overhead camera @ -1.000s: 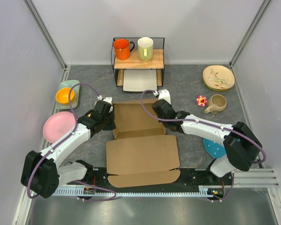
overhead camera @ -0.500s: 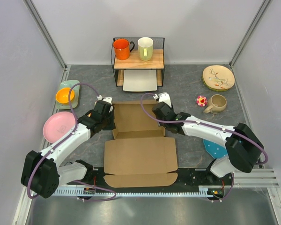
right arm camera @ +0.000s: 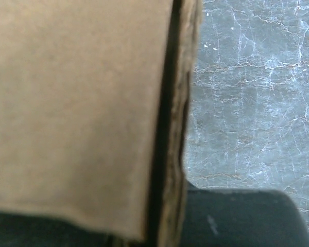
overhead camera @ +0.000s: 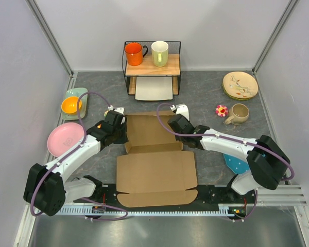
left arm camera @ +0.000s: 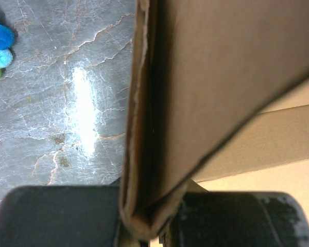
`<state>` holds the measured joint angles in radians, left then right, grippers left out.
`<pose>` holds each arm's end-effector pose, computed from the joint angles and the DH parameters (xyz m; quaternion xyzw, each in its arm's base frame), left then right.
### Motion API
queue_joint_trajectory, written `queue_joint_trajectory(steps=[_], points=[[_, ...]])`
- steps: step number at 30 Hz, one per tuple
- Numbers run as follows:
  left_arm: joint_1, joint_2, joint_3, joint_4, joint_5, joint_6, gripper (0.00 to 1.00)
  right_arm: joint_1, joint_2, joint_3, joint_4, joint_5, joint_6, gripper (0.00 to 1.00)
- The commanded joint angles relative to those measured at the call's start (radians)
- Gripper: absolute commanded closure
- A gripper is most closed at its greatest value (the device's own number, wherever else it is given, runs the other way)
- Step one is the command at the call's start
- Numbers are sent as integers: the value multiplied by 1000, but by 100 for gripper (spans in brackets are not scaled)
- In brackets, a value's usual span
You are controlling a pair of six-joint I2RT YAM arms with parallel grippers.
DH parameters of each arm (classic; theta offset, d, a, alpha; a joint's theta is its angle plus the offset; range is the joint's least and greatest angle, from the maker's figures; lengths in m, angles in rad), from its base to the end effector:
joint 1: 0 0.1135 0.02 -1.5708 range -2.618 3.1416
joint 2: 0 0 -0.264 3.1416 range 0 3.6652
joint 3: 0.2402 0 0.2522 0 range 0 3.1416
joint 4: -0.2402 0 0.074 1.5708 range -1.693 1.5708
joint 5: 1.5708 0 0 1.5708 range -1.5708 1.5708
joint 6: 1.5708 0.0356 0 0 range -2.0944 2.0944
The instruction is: Fold the paper box
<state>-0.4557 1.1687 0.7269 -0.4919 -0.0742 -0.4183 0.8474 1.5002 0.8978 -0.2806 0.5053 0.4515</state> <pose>0.2067 -0.0984 0.2179 0.0061 0.9491 -0.1005 0.2985 0.2141 0.2164 0.2062 -0.0966 0.9103 0.0100 0.4023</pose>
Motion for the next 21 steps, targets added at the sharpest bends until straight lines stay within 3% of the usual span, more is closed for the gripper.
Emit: queue_joint_trajectory(steps=[1, 2, 4, 11, 14, 15, 16, 19, 21], points=[[0, -7, 48, 87, 7, -13, 98, 15, -43, -13, -29, -10, -54, 80], [0, -7, 48, 95, 5, -14, 98, 13, -54, -8, -25, -10, -54, 60], [0, -10, 42, 127, -5, -19, 98, 13, -84, -2, -9, 2, -45, 48], [-3, -12, 20, 271, -44, -20, 98, 15, -129, 65, 46, 70, -59, 42], [-6, -15, 5, 357, -71, -10, 98, 13, -127, 84, 75, 105, -79, 46], [-9, -15, 2, 381, -81, 1, 98, 12, -127, 84, 101, 119, -83, 50], [-11, -14, -7, 412, -100, 9, 98, 12, -127, 82, 115, 149, -86, 63], [-23, -1, -27, 534, -140, 48, 98, 4, -112, 63, 169, 185, -89, 85], [-35, 2, -67, 657, -150, 87, 98, -1, -95, 41, 199, 180, -96, 85]])
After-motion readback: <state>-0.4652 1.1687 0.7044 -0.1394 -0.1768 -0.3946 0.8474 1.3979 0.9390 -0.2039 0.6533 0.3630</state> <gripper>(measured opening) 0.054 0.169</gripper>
